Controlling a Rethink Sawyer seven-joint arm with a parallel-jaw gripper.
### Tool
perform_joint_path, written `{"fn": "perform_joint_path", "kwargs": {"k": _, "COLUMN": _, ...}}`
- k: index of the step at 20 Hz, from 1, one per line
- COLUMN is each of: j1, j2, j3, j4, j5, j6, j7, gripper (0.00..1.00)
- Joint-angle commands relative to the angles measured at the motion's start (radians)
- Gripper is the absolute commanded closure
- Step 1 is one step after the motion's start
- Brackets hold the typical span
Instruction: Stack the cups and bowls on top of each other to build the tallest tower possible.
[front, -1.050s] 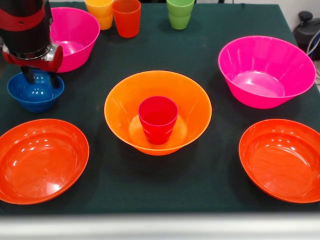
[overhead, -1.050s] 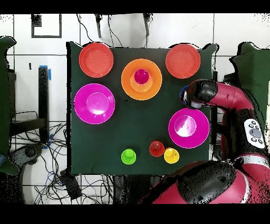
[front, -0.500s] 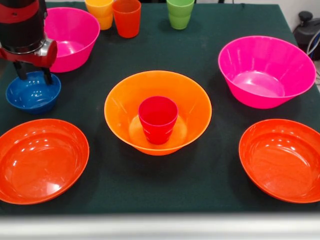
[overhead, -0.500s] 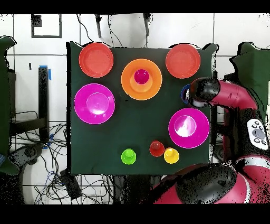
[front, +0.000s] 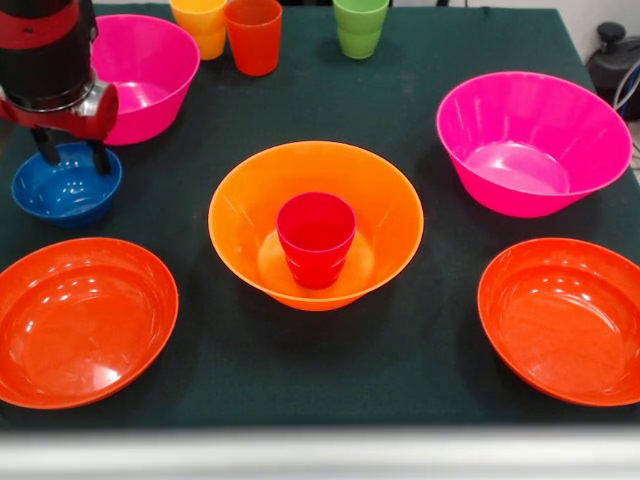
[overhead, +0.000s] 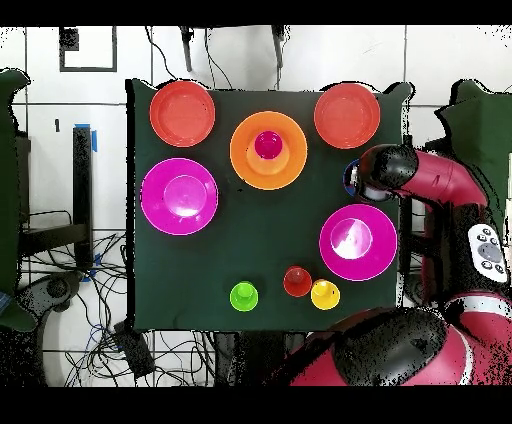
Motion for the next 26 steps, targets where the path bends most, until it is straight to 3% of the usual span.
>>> {"fn": "perform_joint_path", "kwargs": {"k": 1, "j1": 0.05, "j2": 0.039, "j3": 0.057, "j4": -0.019, "j5": 0.03, "j6": 0.037, "j7": -0.014, "gripper": 0.0}}
{"fn": "perform_joint_path", "kwargs": {"k": 18, "j1": 0.055, "j2": 0.024, "j3": 0.048, "j4": 0.002, "j5": 0.057, "j6": 0.034, "j7": -0.014, "gripper": 0.0}}
{"fn": "perform_joint_path", "kwargs": {"k": 26, "j1": 0.056, "j2": 0.068, "j3": 0.05, "j4": -0.031, "j5": 0.048, "j6": 0.011, "j7": -0.021, "gripper": 0.0}}
